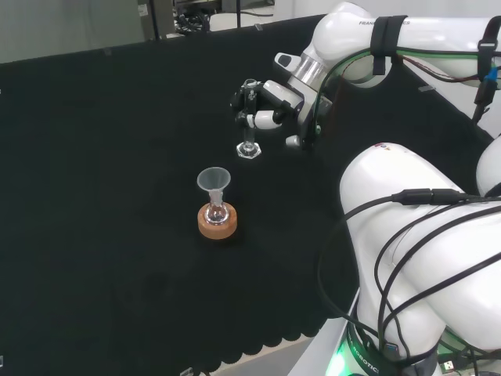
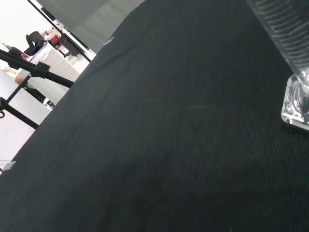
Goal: Put the graduated cylinder back on the table.
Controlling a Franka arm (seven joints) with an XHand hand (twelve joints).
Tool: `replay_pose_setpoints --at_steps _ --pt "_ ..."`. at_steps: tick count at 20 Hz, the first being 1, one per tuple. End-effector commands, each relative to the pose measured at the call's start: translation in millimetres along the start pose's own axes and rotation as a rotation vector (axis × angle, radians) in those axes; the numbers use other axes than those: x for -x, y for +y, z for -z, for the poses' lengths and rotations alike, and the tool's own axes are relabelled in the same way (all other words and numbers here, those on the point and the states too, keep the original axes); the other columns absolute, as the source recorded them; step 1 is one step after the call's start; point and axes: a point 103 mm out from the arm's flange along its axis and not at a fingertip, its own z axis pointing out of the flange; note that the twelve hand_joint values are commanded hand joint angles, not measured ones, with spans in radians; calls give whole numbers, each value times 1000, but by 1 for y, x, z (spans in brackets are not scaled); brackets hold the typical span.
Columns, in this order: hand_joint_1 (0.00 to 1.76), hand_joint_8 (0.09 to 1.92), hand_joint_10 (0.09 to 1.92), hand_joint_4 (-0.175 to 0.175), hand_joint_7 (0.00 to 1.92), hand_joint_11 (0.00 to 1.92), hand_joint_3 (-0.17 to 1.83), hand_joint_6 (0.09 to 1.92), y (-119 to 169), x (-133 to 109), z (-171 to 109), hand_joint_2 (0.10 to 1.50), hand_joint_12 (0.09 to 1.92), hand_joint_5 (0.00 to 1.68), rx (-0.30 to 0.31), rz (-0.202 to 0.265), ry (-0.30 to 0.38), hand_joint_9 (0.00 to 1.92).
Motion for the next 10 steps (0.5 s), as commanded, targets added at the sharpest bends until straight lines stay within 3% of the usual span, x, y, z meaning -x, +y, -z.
replay_pose_setpoints --at_steps 1,10 --pt "946 696 434 -86 509 493 -175 650 4 -3 12 1023 1279 418 4 -9 -15 786" --pt "865 738 672 -99 220 223 -175 392 5 -5 50 961 1381 305 25 -41 -76 455"
